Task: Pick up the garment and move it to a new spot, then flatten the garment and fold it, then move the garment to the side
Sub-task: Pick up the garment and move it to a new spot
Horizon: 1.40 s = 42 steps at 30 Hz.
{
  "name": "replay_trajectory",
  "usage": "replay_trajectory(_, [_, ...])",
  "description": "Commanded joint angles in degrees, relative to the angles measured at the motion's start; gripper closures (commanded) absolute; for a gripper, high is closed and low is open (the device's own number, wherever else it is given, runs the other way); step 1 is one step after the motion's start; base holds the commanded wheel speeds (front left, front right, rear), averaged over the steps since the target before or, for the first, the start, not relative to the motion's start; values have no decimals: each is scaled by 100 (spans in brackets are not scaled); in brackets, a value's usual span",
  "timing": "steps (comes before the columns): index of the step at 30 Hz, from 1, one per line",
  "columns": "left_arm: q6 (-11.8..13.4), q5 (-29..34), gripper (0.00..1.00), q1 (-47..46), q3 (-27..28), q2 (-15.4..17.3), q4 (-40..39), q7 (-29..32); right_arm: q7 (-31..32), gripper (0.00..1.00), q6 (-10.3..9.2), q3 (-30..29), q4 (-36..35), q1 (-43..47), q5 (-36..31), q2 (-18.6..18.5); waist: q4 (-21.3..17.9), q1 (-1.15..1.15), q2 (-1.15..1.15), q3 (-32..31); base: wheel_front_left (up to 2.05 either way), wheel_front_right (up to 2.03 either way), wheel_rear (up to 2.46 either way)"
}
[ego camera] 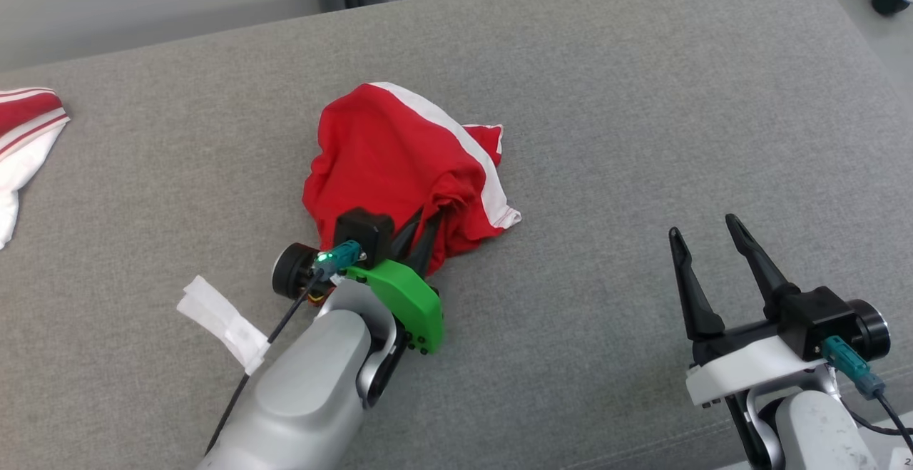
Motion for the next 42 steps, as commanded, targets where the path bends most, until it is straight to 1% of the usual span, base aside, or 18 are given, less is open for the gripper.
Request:
replay_trajectory(1, [46, -51, 0, 76, -73, 26, -59, -36, -27, 0, -6, -29, -2, -65, 2, -20, 4, 0, 0, 36, 0, 0, 0])
replay_trajectory(4, [82, -185, 0, 151, -207, 26, -183, -50, -28, 0, -6, -34, 21, -77, -26, -19, 77, 0, 0, 1, 0, 0, 0])
replay_trajectory(6, [141, -169, 0, 176, -192, 25, -361, -55, -28, 0, -6, -47, 34, -72, -43, -20, 139, 0, 0, -43, 0, 0, 0])
replay_trajectory(10, [184, 31, 0, 372, -56, 25, -734, -51, -28, 0, -6, -45, 31, -56, -38, -20, 260, 0, 0, -188, 0, 0, 0])
replay_trajectory(14, [191, 317, 0, 657, 251, 26, -1155, -46, -28, 0, -6, -47, -16, 11, -89, -19, 393, 0, 0, -382, 0, 0, 0])
replay_trajectory(20, [140, 877, 0, 1316, 954, 35, -1688, -45, -28, 0, -6, -40, 20, 158, -128, -21, 612, 0, 0, -790, 0, 0, 0])
replay_trajectory(27, [77, 1254, 0, 2117, 1758, 90, -2000, -47, -27, 0, -6, -46, 62, 385, -121, -20, 806, 0, 0, -1164, 0, 0, 0])
replay_trajectory(36, [-9, 1530, 0, 3135, 2783, 68, -2472, -46, -28, 0, -6, -94, 125, 674, -41, -21, 972, 0, 0, -1373, 0, 0, 0])
replay_trajectory(42, [-78, 1594, 0, 3676, 3171, 32, -2703, -46, -28, 0, -6, -161, 191, 874, 58, -20, 1051, 0, 0, -1411, 0, 0, 0])
